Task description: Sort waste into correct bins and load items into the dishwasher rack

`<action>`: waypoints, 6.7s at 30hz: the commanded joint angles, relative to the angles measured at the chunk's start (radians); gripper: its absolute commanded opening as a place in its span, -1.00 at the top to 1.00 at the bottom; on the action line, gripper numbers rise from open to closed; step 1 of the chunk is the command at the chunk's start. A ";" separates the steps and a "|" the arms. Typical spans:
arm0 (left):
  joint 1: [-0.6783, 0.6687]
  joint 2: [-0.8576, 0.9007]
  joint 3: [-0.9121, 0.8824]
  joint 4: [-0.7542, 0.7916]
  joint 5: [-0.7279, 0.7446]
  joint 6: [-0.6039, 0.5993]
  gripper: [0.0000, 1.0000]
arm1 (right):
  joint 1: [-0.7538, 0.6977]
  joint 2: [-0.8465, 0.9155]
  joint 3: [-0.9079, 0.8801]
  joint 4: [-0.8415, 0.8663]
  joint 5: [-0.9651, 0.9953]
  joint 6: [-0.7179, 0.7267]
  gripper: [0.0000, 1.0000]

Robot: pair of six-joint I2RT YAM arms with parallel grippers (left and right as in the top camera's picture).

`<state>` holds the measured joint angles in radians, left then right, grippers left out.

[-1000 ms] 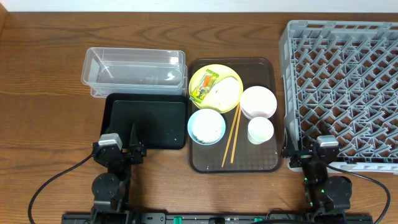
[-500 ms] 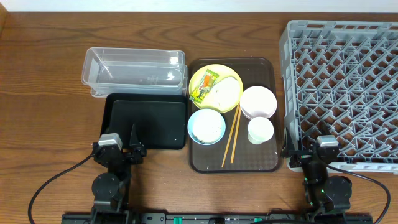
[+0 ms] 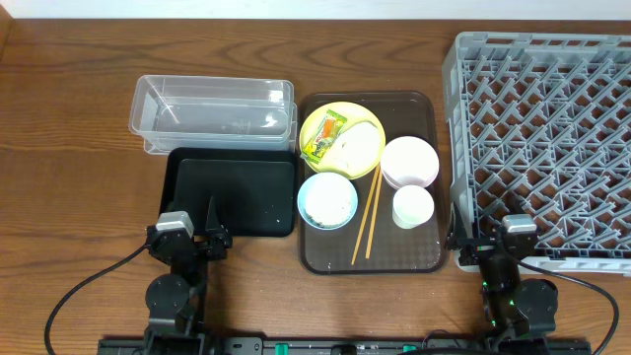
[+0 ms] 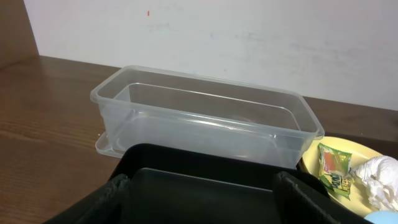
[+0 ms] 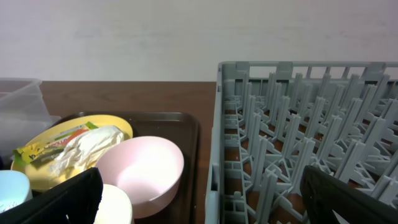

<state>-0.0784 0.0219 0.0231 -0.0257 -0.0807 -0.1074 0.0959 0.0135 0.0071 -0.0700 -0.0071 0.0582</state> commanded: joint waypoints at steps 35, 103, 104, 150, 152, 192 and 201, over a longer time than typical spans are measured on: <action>0.008 0.932 0.882 -0.772 0.223 -0.021 -0.50 | 0.003 0.660 0.734 -0.636 0.085 0.060 -0.99; -0.484 2.060 1.342 -0.152 0.271 0.208 0.63 | 0.003 0.870 0.855 -0.727 0.032 0.061 -0.99; -0.484 2.057 1.342 -0.153 0.271 0.207 0.82 | 0.003 0.870 0.855 -0.727 0.032 0.061 -0.99; -0.336 1.828 1.317 -0.335 0.249 0.206 -0.17 | 0.003 0.870 0.855 -0.727 0.032 0.061 -0.98; -0.349 1.866 1.317 -0.319 0.249 0.217 -0.17 | 0.003 0.870 0.855 -0.727 0.032 0.061 -0.99; -0.230 1.685 1.318 -0.367 -0.042 0.031 0.87 | 0.003 0.870 0.855 -0.727 0.032 0.060 -0.99; -0.094 1.727 1.318 -0.358 -0.040 -0.272 -0.01 | 0.003 0.870 0.855 -0.727 0.032 0.061 -0.99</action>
<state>-0.1860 1.7340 1.3411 -0.3859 -0.1017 -0.2569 0.0959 0.8833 0.8387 -0.7963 0.0288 0.1066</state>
